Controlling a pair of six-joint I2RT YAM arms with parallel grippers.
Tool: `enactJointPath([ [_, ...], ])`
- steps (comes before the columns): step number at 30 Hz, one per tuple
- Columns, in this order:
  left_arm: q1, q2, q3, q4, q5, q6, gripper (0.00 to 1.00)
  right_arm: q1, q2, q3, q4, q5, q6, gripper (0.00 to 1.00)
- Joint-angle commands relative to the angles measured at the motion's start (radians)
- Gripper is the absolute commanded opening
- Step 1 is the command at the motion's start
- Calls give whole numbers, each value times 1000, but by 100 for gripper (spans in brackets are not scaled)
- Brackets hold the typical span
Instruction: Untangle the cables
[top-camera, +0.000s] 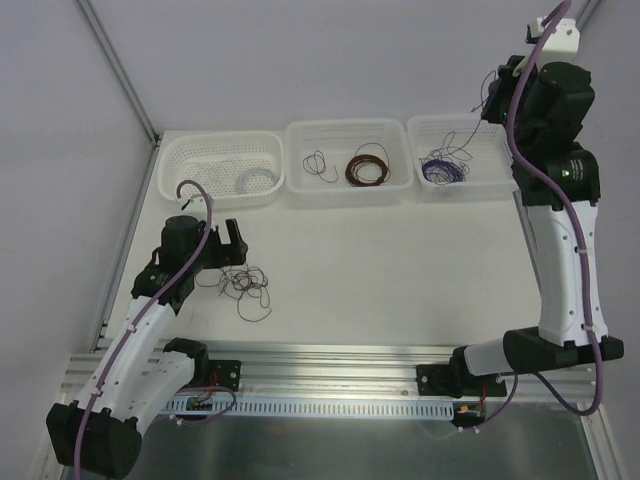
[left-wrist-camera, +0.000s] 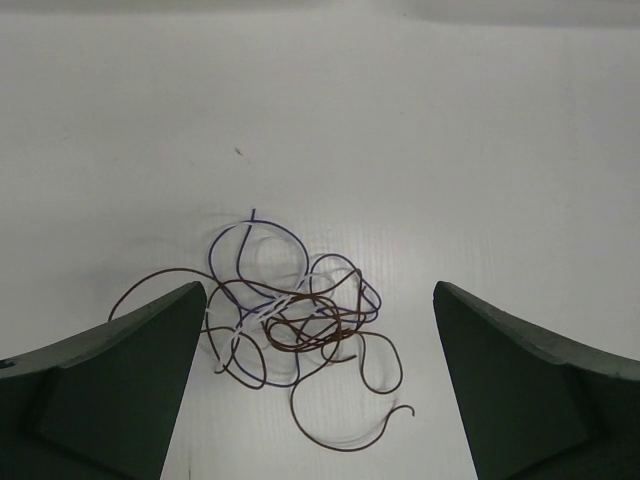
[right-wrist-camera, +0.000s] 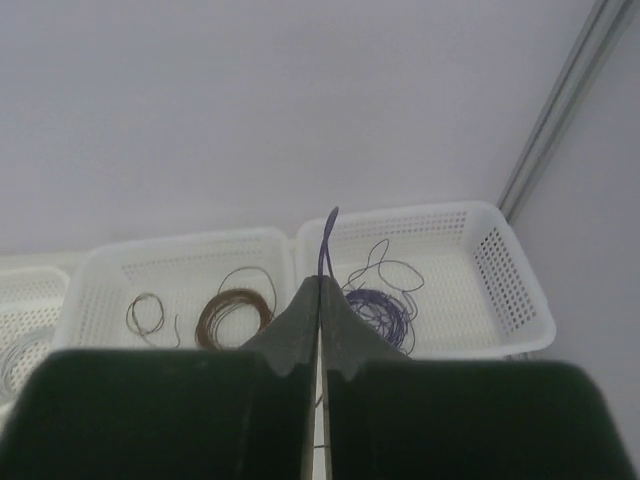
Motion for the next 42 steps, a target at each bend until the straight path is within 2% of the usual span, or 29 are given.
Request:
enactJointPath([
  [1, -4, -3, -7, 14, -83, 40, 99, -70, 84, 74, 144, -53, -20, 1],
  [9, -4, 14, -10, 12, -120, 46, 99, -208, 312, 80, 376, -86, 33, 1],
  [14, -4, 36, -12, 12, -137, 50, 99, -267, 461, 131, 422, -116, 47, 1],
  [19, -4, 69, -6, 14, -133, 48, 99, -308, 592, 131, 433, -61, 58, 1],
  [22, -4, 74, -6, 12, -130, 46, 99, -331, 630, 102, 411, -13, 69, 12],
  [23, -4, 77, -6, 12, -126, 43, 99, -340, 635, 99, 401, -2, 72, 29],
  [26, -4, 80, -9, 11, -121, 37, 99, -357, 629, 82, 333, 30, 107, 61],
  [28, -4, 83, -6, 11, -118, 31, 99, -359, 604, 61, 287, 56, 130, 75],
  [29, -4, 85, -7, 11, -115, 30, 99, -359, 563, 30, 270, 59, 135, 86],
  [32, -4, 91, -7, 11, -94, 16, 99, -359, 496, -17, 232, 27, 161, 95],
  [35, -4, 100, -7, 6, -72, 0, 99, -345, 388, -67, 157, -57, 179, 99],
  [38, -4, 112, -1, -11, -69, -12, 99, -310, 250, -172, 106, -120, 191, 100],
  [42, -4, 140, 8, -48, -63, -29, 99, -265, 63, -414, 68, -221, 274, 100],
])
